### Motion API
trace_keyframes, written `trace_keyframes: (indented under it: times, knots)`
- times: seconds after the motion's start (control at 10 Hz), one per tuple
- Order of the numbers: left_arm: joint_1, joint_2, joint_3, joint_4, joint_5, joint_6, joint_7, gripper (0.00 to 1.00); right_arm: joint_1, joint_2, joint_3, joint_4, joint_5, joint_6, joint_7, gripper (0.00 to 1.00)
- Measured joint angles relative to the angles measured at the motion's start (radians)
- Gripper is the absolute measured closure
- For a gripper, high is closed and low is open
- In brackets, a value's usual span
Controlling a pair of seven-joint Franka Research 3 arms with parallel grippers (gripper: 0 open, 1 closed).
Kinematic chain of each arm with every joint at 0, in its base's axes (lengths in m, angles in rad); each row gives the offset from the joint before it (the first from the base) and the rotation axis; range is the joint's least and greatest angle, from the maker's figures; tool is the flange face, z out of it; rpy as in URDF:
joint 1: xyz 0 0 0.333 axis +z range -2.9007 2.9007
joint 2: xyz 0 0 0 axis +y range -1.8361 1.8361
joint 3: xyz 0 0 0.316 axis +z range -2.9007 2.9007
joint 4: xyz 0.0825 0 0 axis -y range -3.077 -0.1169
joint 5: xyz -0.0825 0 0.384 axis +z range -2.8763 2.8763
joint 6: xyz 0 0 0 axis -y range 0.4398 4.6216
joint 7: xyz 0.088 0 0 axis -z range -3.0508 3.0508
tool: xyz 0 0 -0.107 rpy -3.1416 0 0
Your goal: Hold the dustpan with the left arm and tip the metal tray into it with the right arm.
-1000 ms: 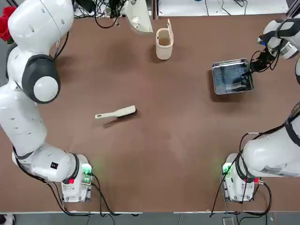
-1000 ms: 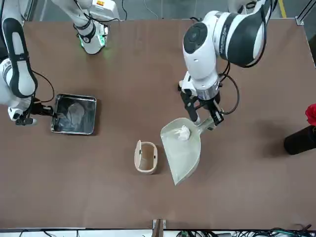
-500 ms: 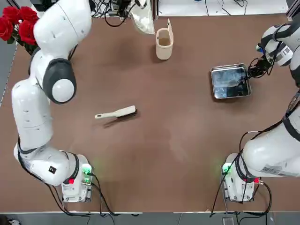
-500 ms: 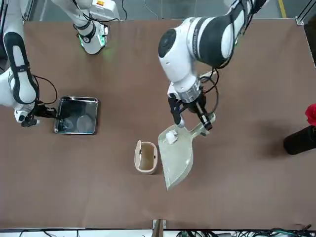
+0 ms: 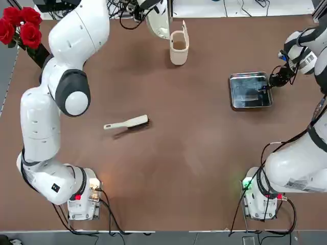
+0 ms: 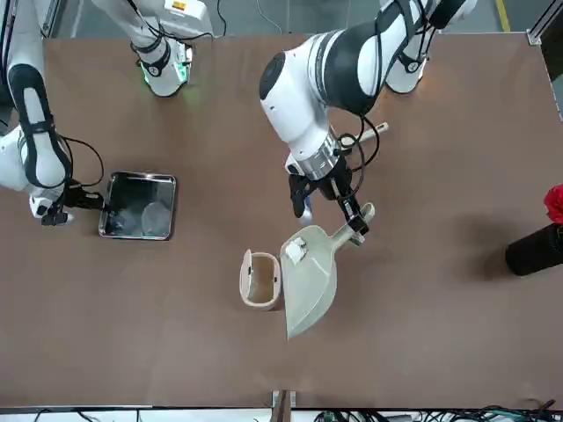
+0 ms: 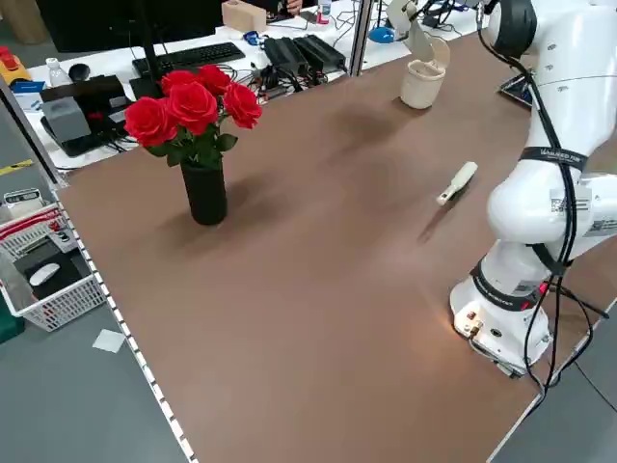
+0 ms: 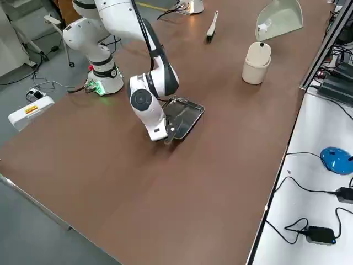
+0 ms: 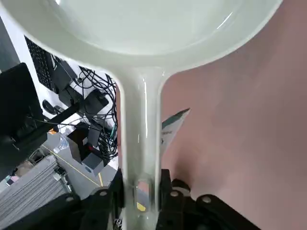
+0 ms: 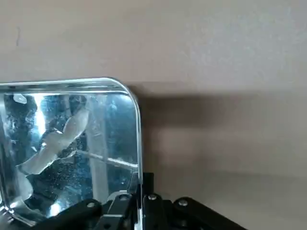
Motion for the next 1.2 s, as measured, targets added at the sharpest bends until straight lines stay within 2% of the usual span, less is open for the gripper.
trace_keyframes:
  times: [0.3, 0.4, 0.6, 0.8, 1.0, 1.1, 1.2]
  knots:
    - [-0.041, 0.040, 0.001, 0.045, 0.059, 0.001, 0.000, 0.67, 0.000, 0.007, -0.001, 0.002, 0.002, -0.002, -0.005, 0.85]
    - [-0.060, 0.052, 0.008, 0.053, 0.075, 0.001, -0.002, 0.67, 0.000, 0.007, -0.001, 0.003, 0.003, -0.004, -0.006, 0.78]
    - [-0.086, 0.065, 0.030, 0.056, 0.122, 0.003, -0.003, 0.67, 0.000, 0.006, -0.004, 0.012, 0.003, -0.013, -0.011, 0.70]
    - [-0.099, 0.085, 0.042, 0.056, 0.162, 0.003, -0.003, 0.67, 0.001, -0.019, -0.007, 0.033, 0.004, -0.030, -0.016, 0.38]
    - [-0.103, 0.091, 0.047, 0.056, 0.200, 0.012, -0.003, 0.67, 0.002, -0.084, -0.007, 0.043, 0.004, -0.039, -0.015, 0.10]
    - [-0.109, 0.091, 0.047, 0.057, 0.228, 0.015, -0.002, 0.67, 0.004, -0.128, -0.007, 0.044, 0.003, -0.044, -0.008, 0.01]
    - [-0.122, 0.094, 0.047, 0.057, 0.266, 0.017, 0.000, 0.67, 0.005, -0.166, -0.006, 0.045, -0.018, -0.048, 0.022, 0.00]
